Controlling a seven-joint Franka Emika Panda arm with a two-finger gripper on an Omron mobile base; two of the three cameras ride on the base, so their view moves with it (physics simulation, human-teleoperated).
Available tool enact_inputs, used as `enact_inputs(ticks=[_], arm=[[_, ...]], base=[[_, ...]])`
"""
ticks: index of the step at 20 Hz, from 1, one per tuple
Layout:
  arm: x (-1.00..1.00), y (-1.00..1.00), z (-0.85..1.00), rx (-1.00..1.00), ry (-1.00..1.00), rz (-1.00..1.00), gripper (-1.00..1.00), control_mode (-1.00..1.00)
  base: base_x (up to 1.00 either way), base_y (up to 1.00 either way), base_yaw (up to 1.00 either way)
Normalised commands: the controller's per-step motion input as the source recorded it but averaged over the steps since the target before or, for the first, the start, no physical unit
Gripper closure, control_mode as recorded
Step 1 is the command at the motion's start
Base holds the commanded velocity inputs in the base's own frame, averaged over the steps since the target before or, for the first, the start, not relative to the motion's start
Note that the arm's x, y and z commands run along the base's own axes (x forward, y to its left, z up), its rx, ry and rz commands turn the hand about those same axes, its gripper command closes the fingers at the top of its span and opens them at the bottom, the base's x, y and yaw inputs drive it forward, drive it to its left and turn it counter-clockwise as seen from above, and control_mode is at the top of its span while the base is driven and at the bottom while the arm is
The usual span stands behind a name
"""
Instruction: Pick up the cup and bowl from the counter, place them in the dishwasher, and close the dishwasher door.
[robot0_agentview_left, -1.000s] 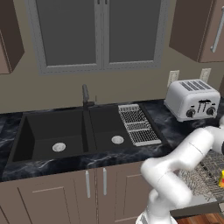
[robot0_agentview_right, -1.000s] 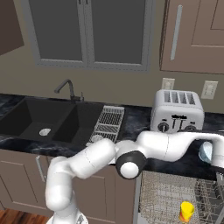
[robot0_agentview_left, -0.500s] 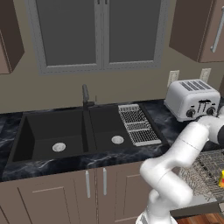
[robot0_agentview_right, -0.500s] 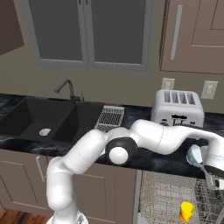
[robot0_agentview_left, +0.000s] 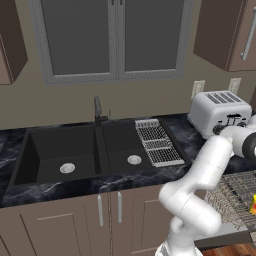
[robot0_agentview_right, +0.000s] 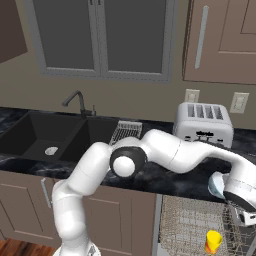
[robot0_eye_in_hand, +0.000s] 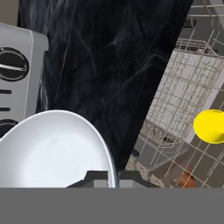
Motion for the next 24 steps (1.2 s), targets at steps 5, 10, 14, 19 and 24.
enact_inputs(ticks=[5, 10, 14, 19, 24], arm=[[-0.17, 0.0, -0.1, -0.1, 0.0, 0.0, 1.0, -1.0], [-0.22, 0.0, -0.14, -0.08, 0.0, -0.01, 1.0, -1.0], [-0.17, 0.0, -0.2, -0.09, 0.0, -0.01, 1.0, -1.0], [-0.07, 0.0, -0.23, -0.1, 0.0, 0.0, 1.0, -1.0], [0.0, -0.08, -0.3, -0.08, 0.0, 0.0, 1.0, -1.0]], base=[[0.0, 0.0, 0.0], [0.0, 0.0, 0.0], [0.0, 0.0, 0.0], [0.0, 0.0, 0.0], [0.0, 0.0, 0.0]])
